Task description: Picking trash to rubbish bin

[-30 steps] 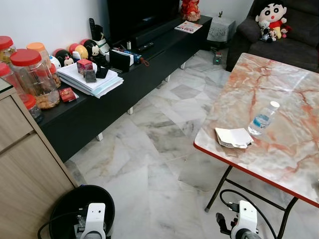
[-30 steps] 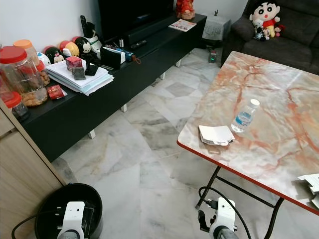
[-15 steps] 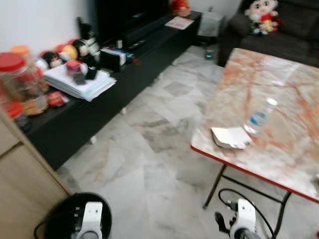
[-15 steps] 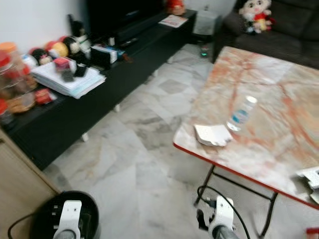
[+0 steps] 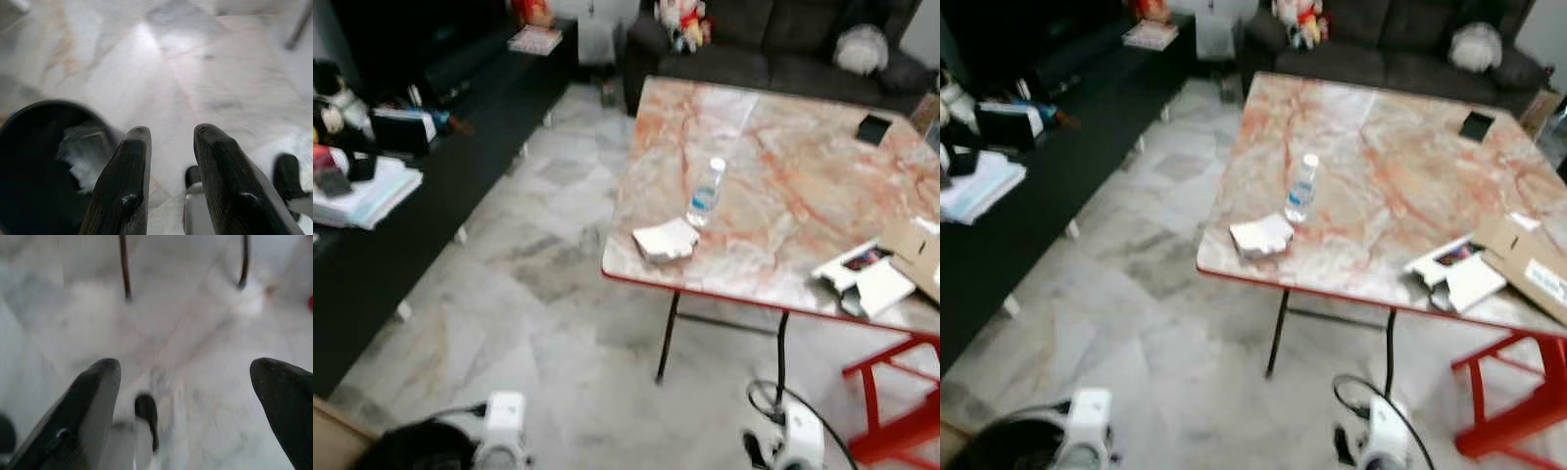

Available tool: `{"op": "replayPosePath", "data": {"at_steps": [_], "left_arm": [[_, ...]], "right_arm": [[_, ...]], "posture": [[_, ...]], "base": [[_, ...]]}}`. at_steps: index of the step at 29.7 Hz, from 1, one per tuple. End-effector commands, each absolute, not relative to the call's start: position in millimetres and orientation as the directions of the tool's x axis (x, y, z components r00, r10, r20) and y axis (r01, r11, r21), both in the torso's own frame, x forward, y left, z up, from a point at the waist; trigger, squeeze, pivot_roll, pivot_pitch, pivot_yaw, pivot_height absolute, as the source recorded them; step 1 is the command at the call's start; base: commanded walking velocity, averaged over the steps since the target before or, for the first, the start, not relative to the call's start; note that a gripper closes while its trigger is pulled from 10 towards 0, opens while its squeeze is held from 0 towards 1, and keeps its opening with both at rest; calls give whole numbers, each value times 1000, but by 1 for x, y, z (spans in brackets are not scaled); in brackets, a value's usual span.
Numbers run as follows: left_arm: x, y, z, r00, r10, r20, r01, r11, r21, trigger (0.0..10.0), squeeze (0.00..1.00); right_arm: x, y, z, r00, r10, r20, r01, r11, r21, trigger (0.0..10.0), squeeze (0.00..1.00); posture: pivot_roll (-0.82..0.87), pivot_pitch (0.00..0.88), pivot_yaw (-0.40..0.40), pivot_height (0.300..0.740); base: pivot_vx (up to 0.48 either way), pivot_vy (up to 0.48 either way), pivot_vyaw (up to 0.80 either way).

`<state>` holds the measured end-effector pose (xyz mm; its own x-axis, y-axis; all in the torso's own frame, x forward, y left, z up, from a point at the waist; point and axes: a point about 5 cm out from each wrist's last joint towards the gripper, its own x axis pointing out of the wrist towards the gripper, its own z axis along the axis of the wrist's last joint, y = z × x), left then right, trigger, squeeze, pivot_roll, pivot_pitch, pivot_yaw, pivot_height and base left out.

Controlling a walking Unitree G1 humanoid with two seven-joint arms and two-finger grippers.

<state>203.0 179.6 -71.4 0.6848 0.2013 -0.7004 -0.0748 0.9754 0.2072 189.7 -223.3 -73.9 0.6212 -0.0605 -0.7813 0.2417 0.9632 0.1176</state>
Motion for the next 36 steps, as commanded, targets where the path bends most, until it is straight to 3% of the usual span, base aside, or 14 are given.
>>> {"op": "replayPosePath", "data": {"at_steps": [1,16,22,24,31,35,36], "left_arm": [[198,186,-74,669,213,-712,-61,971,233,10000,0],[220,180,-61,736,181,-652,-25,970,240,10000,0],[232,177,-52,785,182,-593,-23,964,264,10000,0],[243,176,-41,836,191,-514,-33,953,300,10000,0],[253,181,-23,896,244,-371,-121,938,325,10000,0],[253,181,-22,900,248,-358,-127,936,328,10000,0],[254,186,-12,921,276,-274,-166,917,363,10000,0]], "right_arm": [[187,-223,-75,615,-61,-786,251,960,122,10000,0],[195,-219,-72,642,-50,-765,238,962,136,10000,0],[213,-218,-61,703,-37,-710,187,973,135,10000,0],[231,-219,-48,755,-13,-656,145,978,147,10000,0],[259,-215,-24,842,67,-536,3,992,128,10000,0],[261,-215,-23,849,75,-524,-8,992,129,10000,0],[271,-211,-11,880,128,-457,-81,989,122,10000,0]], "posture": [[4,43,-85,740],[9,47,-80,740],[6,47,-76,740],[6,47,-76,740],[14,53,-79,740],[14,53,-79,740],[11,53,-75,740]], "base": [[0,0,-781],[0,0,-770],[0,0,0],[0,0,0],[0,0,0],[0,0,0],[0,0,0]]}}
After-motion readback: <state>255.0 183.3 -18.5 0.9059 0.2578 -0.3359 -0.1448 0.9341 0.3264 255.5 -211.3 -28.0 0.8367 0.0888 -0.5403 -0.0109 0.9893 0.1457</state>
